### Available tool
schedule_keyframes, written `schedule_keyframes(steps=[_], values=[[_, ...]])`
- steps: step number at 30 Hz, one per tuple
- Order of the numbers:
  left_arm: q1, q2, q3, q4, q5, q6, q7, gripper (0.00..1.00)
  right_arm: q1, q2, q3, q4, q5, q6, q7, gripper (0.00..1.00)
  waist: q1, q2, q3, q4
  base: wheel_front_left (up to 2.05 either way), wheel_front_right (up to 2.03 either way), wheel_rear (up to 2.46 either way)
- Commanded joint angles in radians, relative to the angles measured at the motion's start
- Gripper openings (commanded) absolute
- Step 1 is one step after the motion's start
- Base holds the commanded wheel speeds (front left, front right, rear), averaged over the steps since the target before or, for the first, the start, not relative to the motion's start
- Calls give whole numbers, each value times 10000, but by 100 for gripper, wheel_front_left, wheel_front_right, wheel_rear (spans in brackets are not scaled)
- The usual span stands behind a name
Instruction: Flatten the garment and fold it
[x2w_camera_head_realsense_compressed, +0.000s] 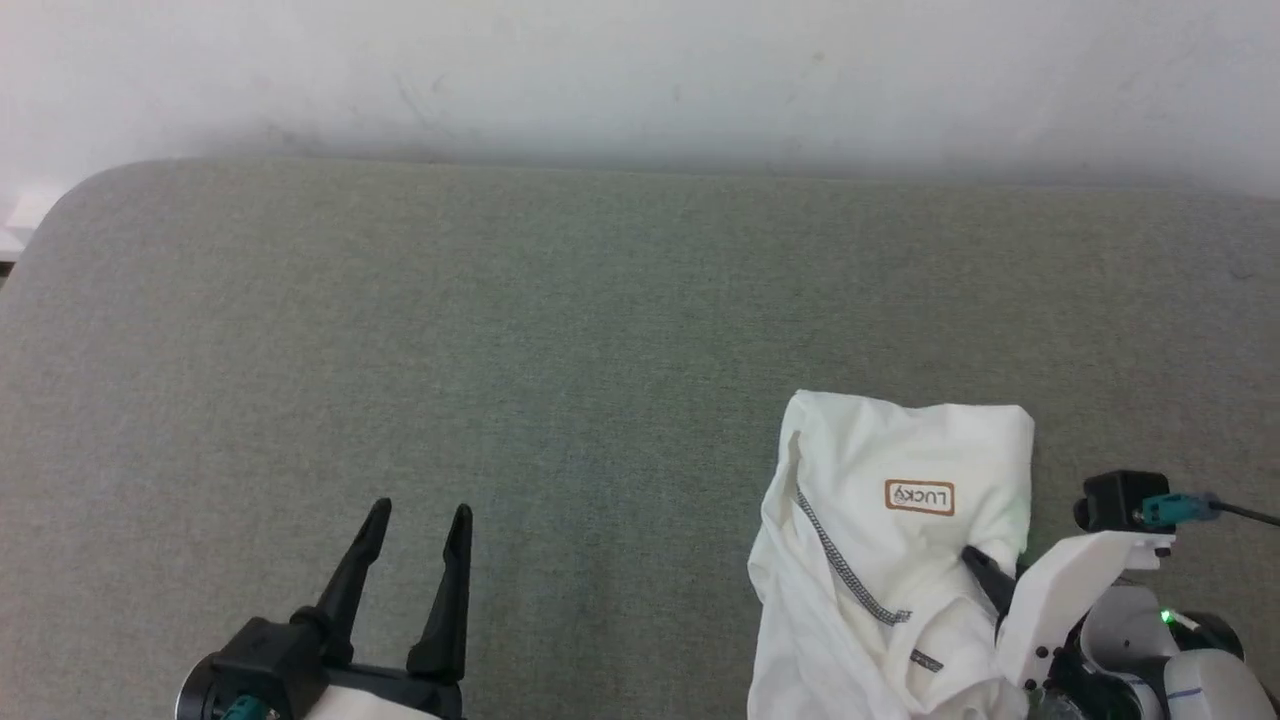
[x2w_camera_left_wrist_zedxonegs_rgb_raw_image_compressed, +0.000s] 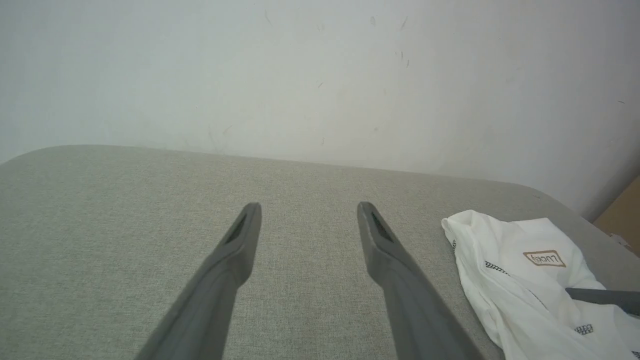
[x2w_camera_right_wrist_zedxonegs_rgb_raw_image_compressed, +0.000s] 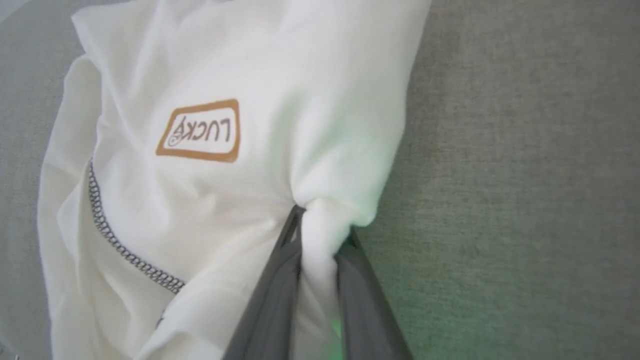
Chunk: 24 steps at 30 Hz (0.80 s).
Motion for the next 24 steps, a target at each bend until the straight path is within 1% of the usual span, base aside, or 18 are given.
schedule_keyframes(steps=[1, 3, 6, 7, 10, 12, 17, 24], values=[[-41, 8, 4, -51, -31, 85, -25, 100, -213, -161, 51, -247, -129, -7, 72, 0, 0, 0, -133, -314, 0, 0, 0], [-35, -26, 5, -69, -43, 100, -54, 100, -372, -466, 95, -567, -204, -7, 243, 0, 0, 0, -86, -492, 0, 0, 0], [-95, -71, 76, -124, -42, 143, -116, 100, -725, -1115, 367, -1071, -207, -7, 595, 0, 0, 0, 141, -769, 0, 0, 0], [-95, -71, 76, -124, -42, 143, -116, 100, -725, -1115, 367, -1071, -207, -7, 595, 0, 0, 0, 141, -769, 0, 0, 0], [-239, -59, 219, -199, -7, 166, -186, 100, -1222, -1859, 791, -1478, 158, -7, 1089, 0, 0, 0, 483, -1056, 0, 0, 0], [-341, -21, 305, -261, 20, 160, -218, 100, -1635, -2444, 992, -1681, 208, -7, 1338, 0, 0, 0, 789, -1259, 0, 0, 0], [-741, 135, 492, -410, 110, 129, -248, 100, -2614, -3630, 1163, -1812, 263, -7, 1713, 0, 0, 0, 1615, -1605, 0, 0, 0], [-1558, 347, 573, -653, 296, 50, -149, 100, -3605, -5224, 1308, -1711, 177, -7, 1772, 0, 0, 0, 2904, -1737, 0, 0, 0]])
